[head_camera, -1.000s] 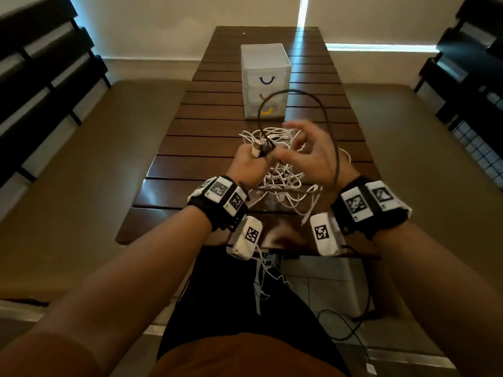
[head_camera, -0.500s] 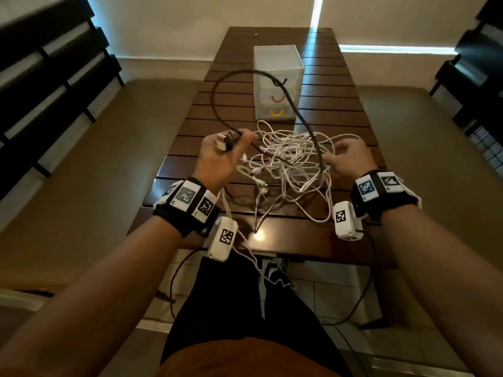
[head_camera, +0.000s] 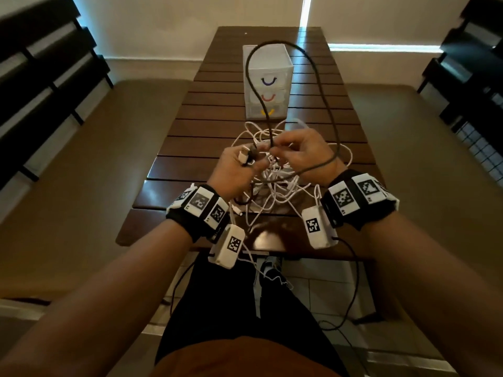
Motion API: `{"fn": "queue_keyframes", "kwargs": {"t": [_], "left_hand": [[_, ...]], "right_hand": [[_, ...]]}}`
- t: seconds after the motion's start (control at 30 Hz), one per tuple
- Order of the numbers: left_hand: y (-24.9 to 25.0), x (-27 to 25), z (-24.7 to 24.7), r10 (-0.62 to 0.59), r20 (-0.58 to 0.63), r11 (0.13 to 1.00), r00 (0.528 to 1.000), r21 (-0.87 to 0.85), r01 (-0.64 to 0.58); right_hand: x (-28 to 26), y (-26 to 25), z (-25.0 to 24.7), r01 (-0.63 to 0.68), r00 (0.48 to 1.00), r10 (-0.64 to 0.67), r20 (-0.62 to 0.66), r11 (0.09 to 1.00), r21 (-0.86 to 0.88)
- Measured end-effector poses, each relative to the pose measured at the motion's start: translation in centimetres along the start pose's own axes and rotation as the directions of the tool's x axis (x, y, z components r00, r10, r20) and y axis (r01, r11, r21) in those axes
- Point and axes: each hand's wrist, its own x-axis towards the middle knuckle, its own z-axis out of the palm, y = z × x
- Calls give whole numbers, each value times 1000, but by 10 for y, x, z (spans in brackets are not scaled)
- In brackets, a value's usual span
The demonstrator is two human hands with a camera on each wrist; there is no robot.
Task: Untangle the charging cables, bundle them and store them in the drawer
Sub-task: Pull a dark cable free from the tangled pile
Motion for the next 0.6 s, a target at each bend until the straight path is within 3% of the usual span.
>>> {"fn": "queue_keyframes", "kwargs": {"t": [0.07, 0.2, 0.3, 0.43, 0.6], "left_hand": [[-9, -2, 5, -52, 30, 997, 998, 53, 50], [-18, -2, 14, -83, -41, 993, 996, 79, 86], [-15, -4, 17, -52, -62, 998, 997, -26, 51], [-10, -8, 20, 7, -77, 999, 997, -33, -9], [-14, -5, 27, -43, -84, 988, 996, 146, 55]], "right_hand": [[0, -7, 3, 35, 999, -34, -15, 997, 72], [1, -14, 6, 74, 993, -76, -90, 997, -27], [-1, -14, 5, 76, 994, -77, -82, 997, -13], [-5, -14, 4, 71, 994, -66, -82, 995, 63], [-12, -16, 15, 97, 992, -89, -87, 990, 100]]}}
